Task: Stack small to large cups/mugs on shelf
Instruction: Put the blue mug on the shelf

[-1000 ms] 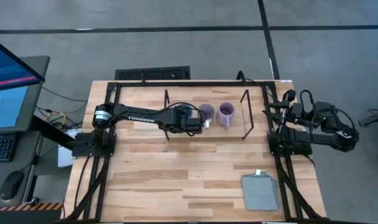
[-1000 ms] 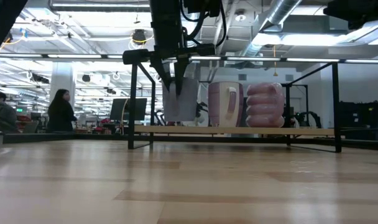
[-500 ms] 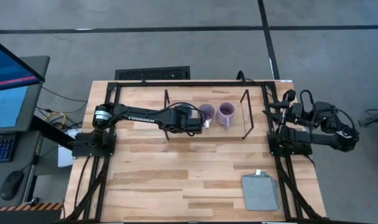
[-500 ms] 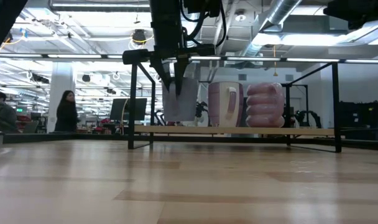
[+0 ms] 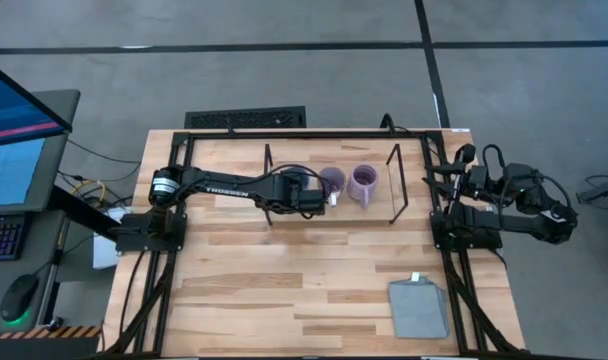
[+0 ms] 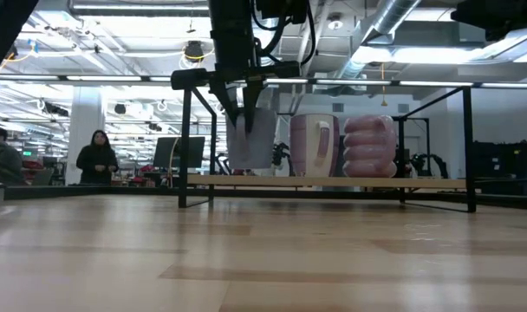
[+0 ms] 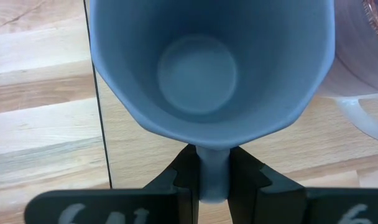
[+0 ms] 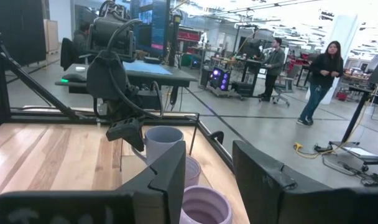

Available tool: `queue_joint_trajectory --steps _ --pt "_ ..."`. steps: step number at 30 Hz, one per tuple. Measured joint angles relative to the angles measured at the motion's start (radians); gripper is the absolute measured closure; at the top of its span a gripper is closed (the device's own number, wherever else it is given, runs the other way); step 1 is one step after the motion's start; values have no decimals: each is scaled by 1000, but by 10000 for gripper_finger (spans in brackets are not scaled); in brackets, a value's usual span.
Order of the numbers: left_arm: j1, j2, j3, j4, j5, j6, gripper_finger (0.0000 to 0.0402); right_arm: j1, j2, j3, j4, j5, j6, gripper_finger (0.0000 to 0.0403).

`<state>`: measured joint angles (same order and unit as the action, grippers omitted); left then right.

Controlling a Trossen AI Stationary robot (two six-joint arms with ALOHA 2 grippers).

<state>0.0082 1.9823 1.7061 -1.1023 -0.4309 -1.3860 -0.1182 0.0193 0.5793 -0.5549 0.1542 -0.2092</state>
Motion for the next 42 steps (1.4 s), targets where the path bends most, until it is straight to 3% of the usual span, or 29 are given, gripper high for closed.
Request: queue_joint_trajectory --steps 42 --pt "14 -1 1 3 67 -7 349 0 0 0 0 0 0 250"
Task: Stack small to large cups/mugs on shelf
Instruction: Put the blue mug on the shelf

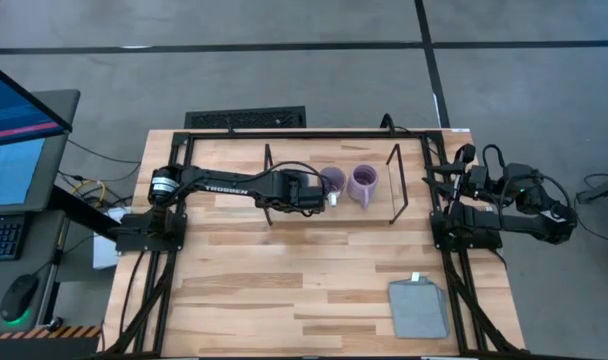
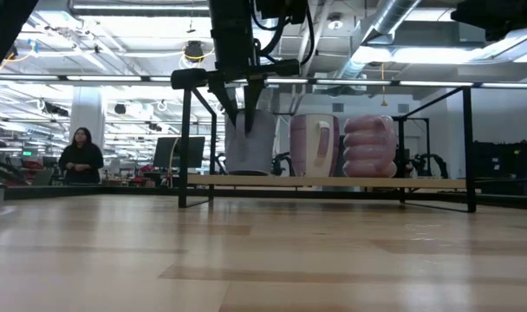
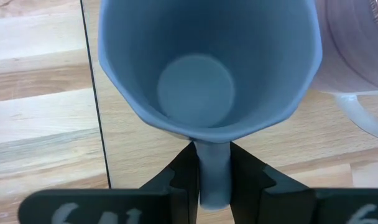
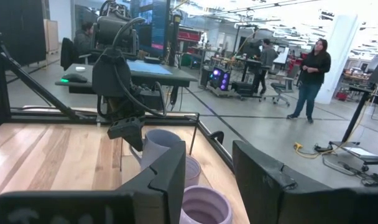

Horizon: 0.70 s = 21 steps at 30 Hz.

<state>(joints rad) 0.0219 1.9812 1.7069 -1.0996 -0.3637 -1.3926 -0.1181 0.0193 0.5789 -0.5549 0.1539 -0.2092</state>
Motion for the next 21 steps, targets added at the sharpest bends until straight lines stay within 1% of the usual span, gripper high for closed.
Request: queue_joint_trajectory --steps 21 --pt "0 0 -1 19 -22 0 347 0 0 0 0 0 0 248"
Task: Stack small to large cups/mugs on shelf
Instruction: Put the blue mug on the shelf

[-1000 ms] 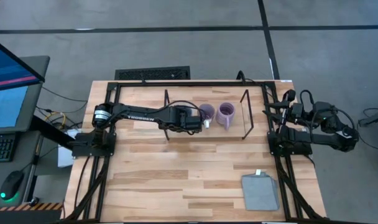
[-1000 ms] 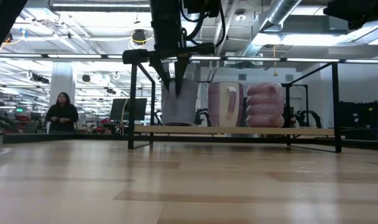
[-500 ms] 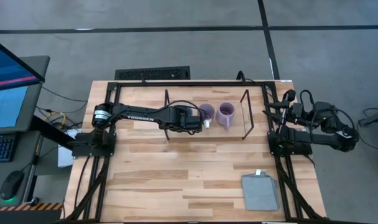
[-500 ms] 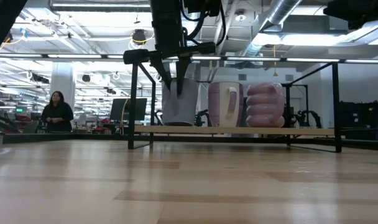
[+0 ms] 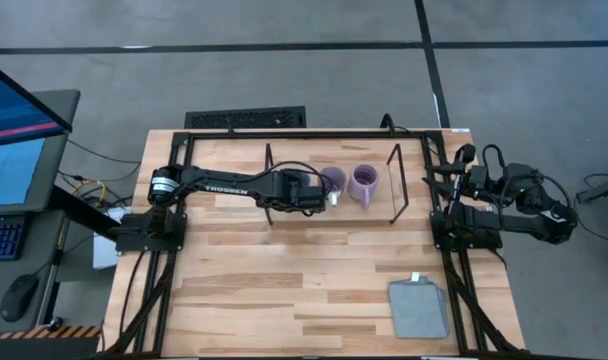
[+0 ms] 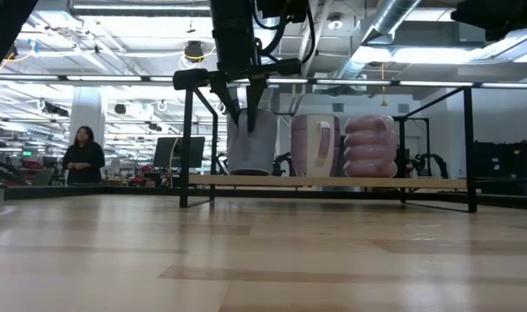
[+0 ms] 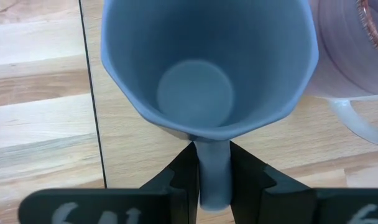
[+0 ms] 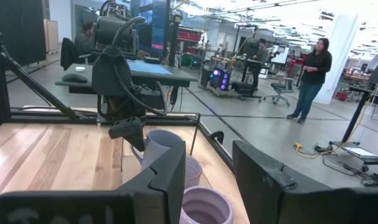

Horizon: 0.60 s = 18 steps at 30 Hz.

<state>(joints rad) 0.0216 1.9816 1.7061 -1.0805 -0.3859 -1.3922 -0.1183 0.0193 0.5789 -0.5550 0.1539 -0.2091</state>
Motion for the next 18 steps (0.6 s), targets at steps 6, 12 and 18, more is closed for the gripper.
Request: queue_joint_trajectory --steps 6,12,18 --pt "0 0 0 1 4 0 340 0 0 0 0 0 0 250" --pt "0 0 0 2 8 -3 322 0 0 0 0 0 0 248" --pt "0 0 0 3 13 -4 314 0 0 0 0 0 0 250"
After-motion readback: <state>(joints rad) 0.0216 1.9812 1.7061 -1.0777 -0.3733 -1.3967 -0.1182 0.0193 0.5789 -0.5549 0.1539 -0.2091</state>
